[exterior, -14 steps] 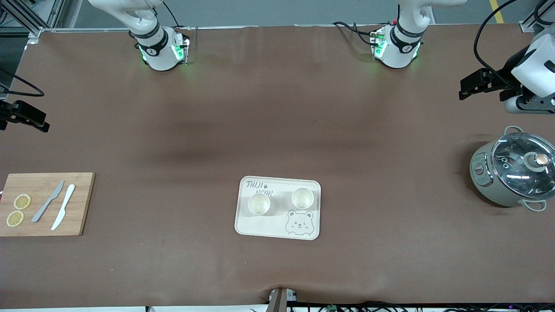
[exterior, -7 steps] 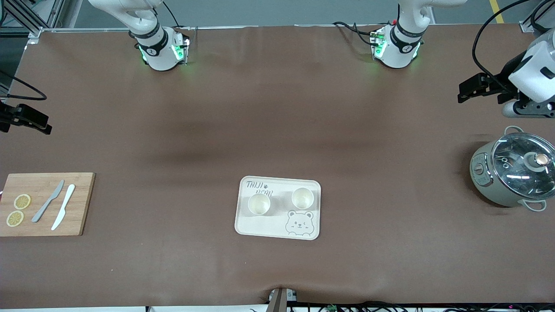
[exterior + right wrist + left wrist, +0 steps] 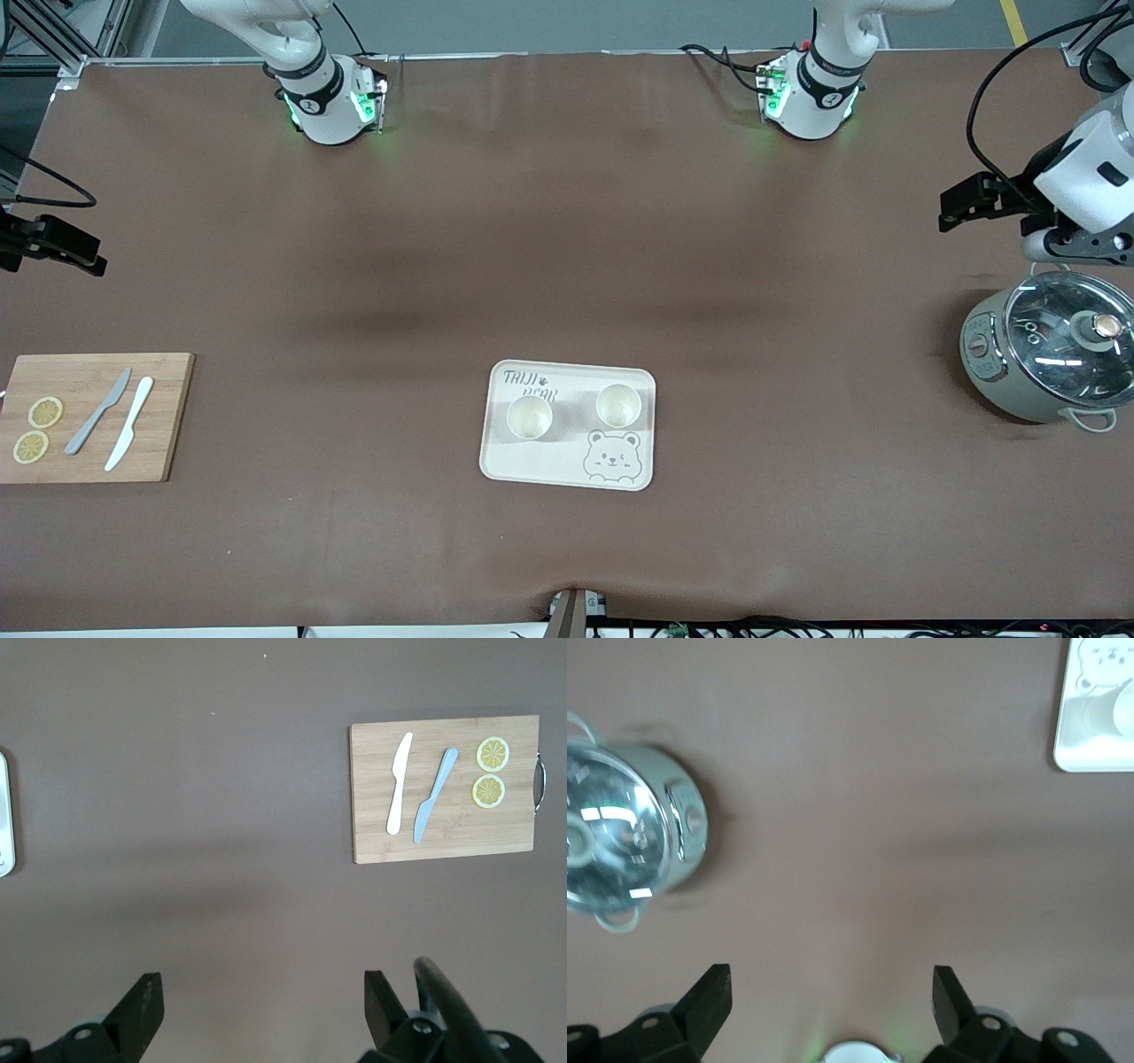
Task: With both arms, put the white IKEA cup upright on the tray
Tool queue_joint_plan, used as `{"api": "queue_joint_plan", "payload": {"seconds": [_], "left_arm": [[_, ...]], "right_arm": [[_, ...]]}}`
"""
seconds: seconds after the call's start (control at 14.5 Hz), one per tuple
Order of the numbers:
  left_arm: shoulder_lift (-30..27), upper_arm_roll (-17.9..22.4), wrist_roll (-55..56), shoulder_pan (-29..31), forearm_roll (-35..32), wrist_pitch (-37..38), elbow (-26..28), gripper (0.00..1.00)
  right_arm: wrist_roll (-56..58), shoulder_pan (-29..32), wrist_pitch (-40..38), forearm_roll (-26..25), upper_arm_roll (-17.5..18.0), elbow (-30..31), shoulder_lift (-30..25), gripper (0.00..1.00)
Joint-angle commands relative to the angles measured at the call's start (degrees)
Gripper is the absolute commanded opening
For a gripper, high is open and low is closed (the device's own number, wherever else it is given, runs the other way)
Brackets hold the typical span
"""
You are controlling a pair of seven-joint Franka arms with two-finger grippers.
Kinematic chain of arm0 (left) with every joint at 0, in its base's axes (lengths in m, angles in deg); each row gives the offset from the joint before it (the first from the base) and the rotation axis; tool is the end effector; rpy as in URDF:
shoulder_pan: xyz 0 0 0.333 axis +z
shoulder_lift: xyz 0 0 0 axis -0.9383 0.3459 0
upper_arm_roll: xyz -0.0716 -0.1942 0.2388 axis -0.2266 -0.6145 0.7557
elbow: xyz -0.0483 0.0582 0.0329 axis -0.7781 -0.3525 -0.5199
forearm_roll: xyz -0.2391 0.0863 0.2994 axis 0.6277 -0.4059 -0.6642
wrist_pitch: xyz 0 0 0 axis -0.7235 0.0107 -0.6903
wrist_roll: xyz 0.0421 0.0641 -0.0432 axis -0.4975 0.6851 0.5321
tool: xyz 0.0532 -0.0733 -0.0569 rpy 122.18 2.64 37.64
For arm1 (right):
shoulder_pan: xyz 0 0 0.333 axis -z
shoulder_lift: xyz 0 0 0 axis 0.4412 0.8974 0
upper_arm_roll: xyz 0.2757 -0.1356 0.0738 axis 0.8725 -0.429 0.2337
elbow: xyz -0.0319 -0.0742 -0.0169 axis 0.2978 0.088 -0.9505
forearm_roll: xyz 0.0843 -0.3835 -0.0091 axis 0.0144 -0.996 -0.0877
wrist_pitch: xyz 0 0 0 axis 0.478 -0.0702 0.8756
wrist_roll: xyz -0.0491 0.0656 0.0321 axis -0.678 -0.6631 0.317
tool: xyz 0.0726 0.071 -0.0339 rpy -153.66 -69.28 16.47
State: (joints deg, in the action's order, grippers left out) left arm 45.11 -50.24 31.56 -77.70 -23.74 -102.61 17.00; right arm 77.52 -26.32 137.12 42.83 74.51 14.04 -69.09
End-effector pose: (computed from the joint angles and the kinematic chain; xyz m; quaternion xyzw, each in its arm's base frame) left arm 0.5625 -0.0556 0.6247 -0.9977 0.0550 0.0402 0.0065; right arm 0.5860 -0.0364 0.6324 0.9992 -0.0243 -0.0095 0.0300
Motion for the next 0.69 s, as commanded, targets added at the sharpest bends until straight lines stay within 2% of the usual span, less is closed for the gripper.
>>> {"api": "queue_joint_plan", "payload": {"seconds": [0.0,0.62], "left_arm": [[-0.42,0.24,-1.13,0.2,-0.76,-6.05,0.35,1.0],[-0.33,0.07,-2.18,0.73,-0.23,-6.86,0.09,1.0]], "right_arm": [[-0.25,0.84,0.49,1.04,0.44,0.56,-0.19,1.0],[-1.04,1.19,0.4,3.76,0.44,0.47,-0.27,1.0]]}}
